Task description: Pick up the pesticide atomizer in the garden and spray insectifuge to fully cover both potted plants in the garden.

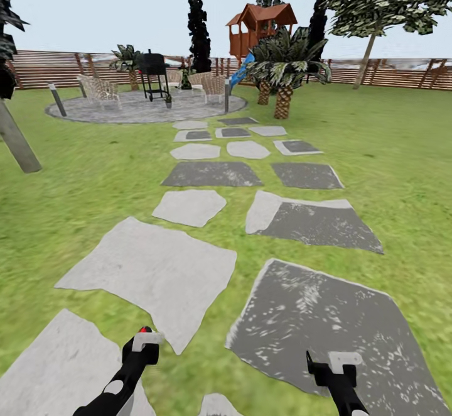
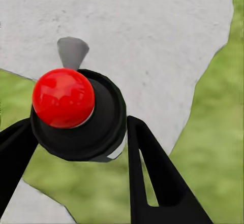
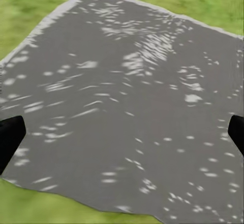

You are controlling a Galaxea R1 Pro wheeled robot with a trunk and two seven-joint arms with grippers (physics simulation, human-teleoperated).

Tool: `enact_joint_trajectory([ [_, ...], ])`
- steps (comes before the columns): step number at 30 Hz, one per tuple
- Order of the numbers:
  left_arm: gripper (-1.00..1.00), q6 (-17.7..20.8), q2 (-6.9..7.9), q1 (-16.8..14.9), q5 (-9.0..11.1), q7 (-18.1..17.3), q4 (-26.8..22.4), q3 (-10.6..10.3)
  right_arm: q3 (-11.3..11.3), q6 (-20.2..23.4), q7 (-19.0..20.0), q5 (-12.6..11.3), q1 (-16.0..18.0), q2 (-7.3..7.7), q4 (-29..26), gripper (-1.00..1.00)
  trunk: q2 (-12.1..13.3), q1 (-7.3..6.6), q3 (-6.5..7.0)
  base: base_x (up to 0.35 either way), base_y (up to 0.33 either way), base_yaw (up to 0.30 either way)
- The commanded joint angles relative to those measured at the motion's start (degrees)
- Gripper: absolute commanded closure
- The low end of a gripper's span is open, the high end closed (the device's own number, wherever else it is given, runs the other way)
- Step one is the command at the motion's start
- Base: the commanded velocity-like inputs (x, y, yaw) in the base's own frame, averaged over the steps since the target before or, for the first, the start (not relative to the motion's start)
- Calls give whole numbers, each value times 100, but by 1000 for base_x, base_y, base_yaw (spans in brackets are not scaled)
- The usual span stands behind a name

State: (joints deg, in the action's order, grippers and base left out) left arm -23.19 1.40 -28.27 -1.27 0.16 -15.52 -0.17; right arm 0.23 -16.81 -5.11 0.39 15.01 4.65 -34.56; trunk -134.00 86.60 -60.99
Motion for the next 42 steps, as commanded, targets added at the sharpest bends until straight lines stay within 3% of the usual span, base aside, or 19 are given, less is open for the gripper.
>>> enact_joint_trajectory([
  [1,100,-19,0,-4,-13,2,5,-1,3,-15,-17,5,2,-2,2,-100,-1,2,-5,339,0,185],
  [10,100,-19,0,-3,-13,2,6,-1,3,-15,-17,5,2,-4,2,-100,-1,2,-5,339,0,215],
  [25,100,-19,0,-3,-11,2,8,-1,1,-30,-34,-12,2,-7,8,-100,-1,2,-5,339,0,12],
  [31,100,-19,3,-3,-12,2,6,-1,-2,-511,-39,-9,2,-8,145,-100,-1,2,-5,339,0,0],
  [42,100,-19,3,-3,-13,2,5,-1,3,-578,-35,-4,2,-4,162,-100,-1,2,-5,339,0,0],
])
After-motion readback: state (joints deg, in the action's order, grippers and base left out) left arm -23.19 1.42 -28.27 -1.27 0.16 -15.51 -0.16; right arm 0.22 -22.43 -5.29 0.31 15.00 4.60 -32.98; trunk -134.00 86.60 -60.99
